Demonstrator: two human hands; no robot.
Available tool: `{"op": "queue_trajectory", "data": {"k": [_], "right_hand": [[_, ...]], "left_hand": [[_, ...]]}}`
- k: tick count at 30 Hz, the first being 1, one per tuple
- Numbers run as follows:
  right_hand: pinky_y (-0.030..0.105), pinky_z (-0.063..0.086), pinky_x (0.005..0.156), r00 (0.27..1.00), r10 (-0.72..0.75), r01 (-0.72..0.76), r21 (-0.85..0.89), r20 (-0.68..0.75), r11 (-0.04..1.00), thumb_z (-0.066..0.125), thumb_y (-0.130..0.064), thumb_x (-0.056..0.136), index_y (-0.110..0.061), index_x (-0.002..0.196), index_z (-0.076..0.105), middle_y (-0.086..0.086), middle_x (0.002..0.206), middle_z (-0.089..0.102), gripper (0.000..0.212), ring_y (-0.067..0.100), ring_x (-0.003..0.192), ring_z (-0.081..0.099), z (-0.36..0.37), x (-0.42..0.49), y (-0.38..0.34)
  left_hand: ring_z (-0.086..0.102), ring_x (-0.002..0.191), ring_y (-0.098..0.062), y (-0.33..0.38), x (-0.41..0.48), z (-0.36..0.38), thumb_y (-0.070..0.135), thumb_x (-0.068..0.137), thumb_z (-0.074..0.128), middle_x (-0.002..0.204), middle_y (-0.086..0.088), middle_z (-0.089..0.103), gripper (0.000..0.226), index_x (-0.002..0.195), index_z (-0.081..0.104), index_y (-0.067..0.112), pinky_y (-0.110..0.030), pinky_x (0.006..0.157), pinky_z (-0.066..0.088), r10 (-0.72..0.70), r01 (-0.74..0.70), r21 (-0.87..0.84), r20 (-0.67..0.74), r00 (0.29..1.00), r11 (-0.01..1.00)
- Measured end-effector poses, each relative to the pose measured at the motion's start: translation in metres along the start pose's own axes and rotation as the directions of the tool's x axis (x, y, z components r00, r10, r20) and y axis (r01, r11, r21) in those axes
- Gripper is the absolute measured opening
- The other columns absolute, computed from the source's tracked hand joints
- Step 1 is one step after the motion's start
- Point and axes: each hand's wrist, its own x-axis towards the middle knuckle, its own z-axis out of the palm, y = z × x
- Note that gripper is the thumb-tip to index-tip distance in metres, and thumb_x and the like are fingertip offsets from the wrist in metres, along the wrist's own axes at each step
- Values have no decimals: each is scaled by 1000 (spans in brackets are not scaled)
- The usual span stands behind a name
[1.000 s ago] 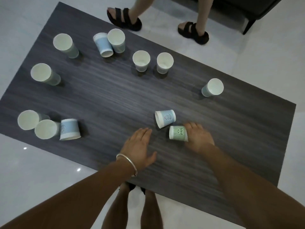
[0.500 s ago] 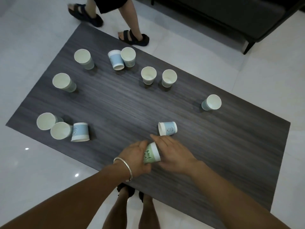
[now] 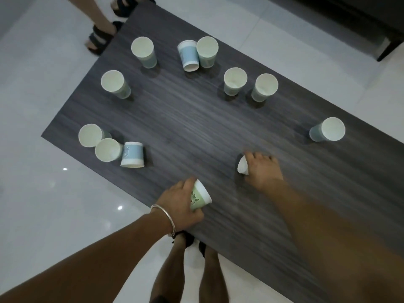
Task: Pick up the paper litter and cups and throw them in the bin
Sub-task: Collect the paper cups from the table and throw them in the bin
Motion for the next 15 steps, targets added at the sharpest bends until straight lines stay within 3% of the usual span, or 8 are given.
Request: {"op": "queue_trajectory", "data": {"k": [4,8,12,15], "right_hand": [[37,41,93,993,115,-96,377,-27,921,70,-29,75,-14,138,35,10,131,48,74,32,118,49,-11,-28,-2],[37,42,94,986,131,-55,547,-100,835,72,-31,74,-20,147,23,6,139,39,89,29,120,48,-48,-64,-4],[35,42,96,977,159,-39,607,-144,793,76,-40,73,-24,146,28,2,139,39,89,27,122,48,-92,-102,-1],[37,41,101,960,182,-39,540,-215,841,75,-49,71,-22,144,35,3,135,45,87,26,127,43,-120,-132,8]], "left_hand": [[55,107,-23,11,0,-12,54,71,60,128,-6,47,93,146,14,24,-30,87,45,-16,17,-46,2,1000,999],[58,100,-23,44,-5,-36,56,73,56,127,-3,46,96,144,-8,46,-32,82,48,39,-38,-59,6,999,998],[59,103,-28,86,-12,-70,51,67,63,122,-6,55,87,139,19,35,-32,81,44,64,-65,-11,-67,996,998],[60,100,-32,113,-17,-100,47,62,69,119,-8,57,85,132,26,26,-29,78,42,84,-83,18,-152,985,996]]}}
